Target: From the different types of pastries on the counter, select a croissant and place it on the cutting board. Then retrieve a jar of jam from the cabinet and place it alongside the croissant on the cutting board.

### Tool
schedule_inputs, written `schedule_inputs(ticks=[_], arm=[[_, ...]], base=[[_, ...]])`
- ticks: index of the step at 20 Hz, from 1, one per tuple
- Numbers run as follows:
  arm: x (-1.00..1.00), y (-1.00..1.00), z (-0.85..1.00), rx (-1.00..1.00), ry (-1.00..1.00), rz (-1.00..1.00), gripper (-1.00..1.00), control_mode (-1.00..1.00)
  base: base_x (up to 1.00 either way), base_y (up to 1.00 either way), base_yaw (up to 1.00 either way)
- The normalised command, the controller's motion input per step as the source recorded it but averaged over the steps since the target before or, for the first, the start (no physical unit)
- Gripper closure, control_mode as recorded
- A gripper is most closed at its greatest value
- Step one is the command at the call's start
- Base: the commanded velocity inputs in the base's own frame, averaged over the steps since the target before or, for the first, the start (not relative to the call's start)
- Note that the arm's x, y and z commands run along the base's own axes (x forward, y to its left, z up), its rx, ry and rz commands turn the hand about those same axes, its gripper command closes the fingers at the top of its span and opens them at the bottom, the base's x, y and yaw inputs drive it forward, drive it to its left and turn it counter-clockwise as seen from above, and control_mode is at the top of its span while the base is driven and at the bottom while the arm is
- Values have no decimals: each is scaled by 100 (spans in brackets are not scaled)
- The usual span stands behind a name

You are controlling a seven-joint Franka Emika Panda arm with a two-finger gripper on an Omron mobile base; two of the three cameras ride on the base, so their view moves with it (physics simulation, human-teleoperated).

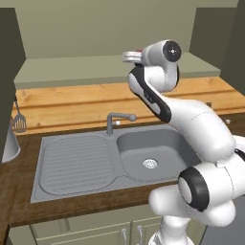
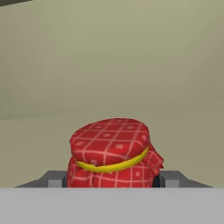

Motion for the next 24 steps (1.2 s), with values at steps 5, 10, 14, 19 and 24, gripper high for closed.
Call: schedule_inputs(ticks=[5,10,14,19,24], arm=[[-70,0,0,0,-6,-1,100,-100],[-97,0,-1,0,-10,-1,100,-100],[-62,0,0,0,-13,0,100,-100],[-100,0,-6,0,-9,0,100,-100],[-100,0,-18,1,-8,0,100,-100]], base=[[0,0,0],[0,0,0],[0,0,0],[0,0,0],[0,0,0]])
